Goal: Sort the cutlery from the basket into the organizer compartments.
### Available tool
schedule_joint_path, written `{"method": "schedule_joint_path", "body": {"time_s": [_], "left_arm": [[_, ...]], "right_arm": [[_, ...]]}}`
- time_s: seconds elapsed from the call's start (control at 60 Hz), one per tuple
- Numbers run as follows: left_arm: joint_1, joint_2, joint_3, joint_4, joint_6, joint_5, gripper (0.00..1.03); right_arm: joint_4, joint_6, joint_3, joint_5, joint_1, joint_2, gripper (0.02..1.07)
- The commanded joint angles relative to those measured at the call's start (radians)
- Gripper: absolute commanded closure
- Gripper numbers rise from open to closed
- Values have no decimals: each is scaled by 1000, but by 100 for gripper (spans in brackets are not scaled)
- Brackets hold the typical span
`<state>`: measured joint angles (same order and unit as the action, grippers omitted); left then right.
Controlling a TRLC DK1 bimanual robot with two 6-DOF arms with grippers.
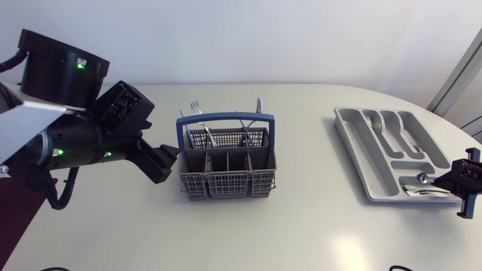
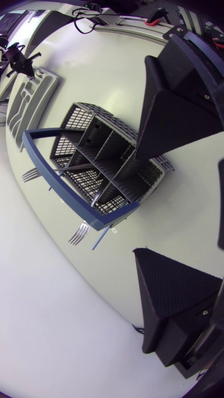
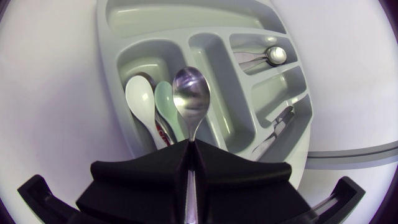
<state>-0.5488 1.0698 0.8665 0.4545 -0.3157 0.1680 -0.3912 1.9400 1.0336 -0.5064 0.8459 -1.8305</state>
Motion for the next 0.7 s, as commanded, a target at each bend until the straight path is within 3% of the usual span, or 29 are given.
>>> {"method": "schedule_joint_path", "body": {"time_s": [0.0,0.067,0.117,0.183,0.3,0.417,0.517,0.683], "left_arm": [[12,-11,-26,0,-16,-9,6],[18,-8,-29,-8,-16,-15,6],[27,-4,-32,-14,-16,-18,6],[46,-1,-34,-14,-20,-25,6],[76,-2,-34,-16,-25,-51,6],[132,-5,-35,-17,-43,-84,6],[211,21,-37,-45,-63,-148,7],[322,122,-24,-88,-86,-298,16]], "right_arm": [[37,45,-32,12,-4,-23,91],[133,40,-83,17,-4,-13,65],[222,45,-135,14,-2,-1,57],[327,47,-188,17,-2,11,56],[328,31,-190,17,-7,36,56],[161,-24,-176,-40,-25,163,56],[-28,-69,-175,-96,-74,301,56],[-225,-173,-219,-121,-226,479,57]]}}
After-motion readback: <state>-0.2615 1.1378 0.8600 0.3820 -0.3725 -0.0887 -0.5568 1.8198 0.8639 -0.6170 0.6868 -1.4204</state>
